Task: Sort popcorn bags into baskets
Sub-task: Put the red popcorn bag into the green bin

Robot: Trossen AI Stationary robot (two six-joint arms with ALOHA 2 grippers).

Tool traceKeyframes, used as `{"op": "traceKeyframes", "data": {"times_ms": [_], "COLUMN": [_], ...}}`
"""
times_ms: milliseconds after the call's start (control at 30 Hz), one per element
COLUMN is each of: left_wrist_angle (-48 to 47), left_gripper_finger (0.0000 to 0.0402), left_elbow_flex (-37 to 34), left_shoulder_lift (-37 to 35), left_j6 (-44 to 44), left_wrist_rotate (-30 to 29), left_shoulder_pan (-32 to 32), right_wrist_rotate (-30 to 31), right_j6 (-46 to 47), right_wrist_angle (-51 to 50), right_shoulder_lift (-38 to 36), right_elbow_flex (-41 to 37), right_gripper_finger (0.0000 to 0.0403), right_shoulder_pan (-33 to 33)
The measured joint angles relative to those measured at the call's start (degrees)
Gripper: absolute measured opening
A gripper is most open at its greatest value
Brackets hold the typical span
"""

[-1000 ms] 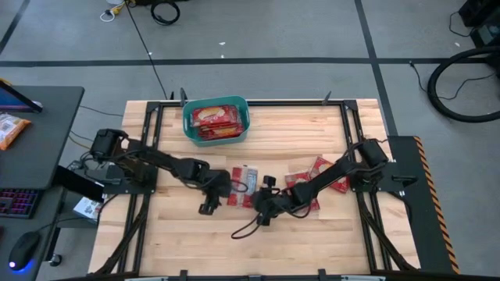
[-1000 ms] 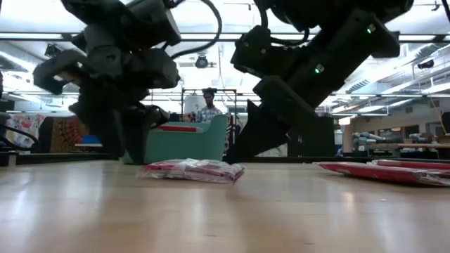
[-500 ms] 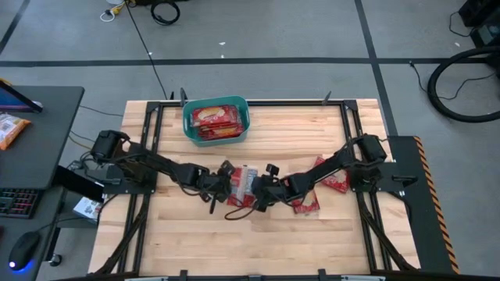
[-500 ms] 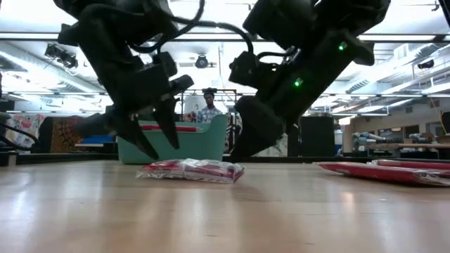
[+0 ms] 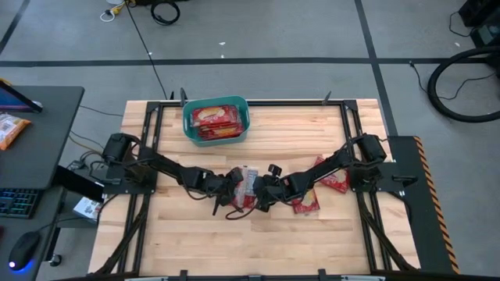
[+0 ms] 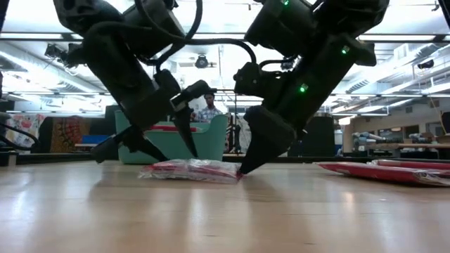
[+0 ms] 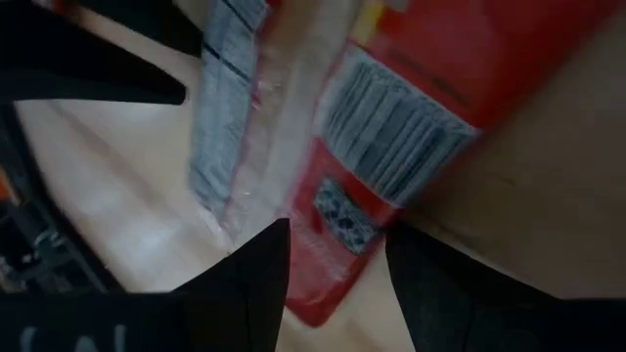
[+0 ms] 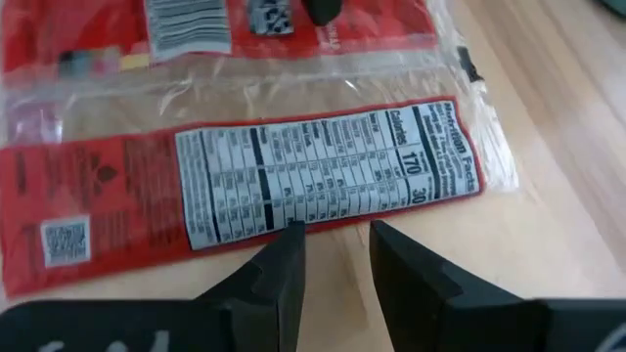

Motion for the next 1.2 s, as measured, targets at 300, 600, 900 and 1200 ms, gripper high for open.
{"op": "traceKeyframes", "data": {"times_ms": [300,600,900,1200], "left_wrist_angle": [2.19,0.95,-9.38,-30.76], "left_gripper_finger": [0.0157,0.005,0.0008,0.0008], "left_elbow_flex": [-0.07,-0.01,0.0,7.82], "left_shoulder_lift": [0.31,0.28,-7.18,-22.77], "left_j6": [0.75,-2.9,-14.88,-34.52], "left_wrist_rotate": [2.14,2.95,3.94,-3.94], "left_shoulder_pan": [-0.48,-1.48,-1.62,-0.12], "right_wrist_rotate": [-3.52,-3.3,-0.09,11.94], "right_j6": [-3.4,-3.72,0.46,6.28], "right_wrist_angle": [3.23,2.13,-9.81,-17.33], "right_shoulder_lift": [0.74,-0.02,-10.34,-18.17], "right_elbow_flex": [0.02,0.0,0.0,0.02], "right_gripper_finger": [0.0121,0.0121,0.0121,0.0121], "right_shoulder_pan": [0.11,0.57,3.62,7.74]}}
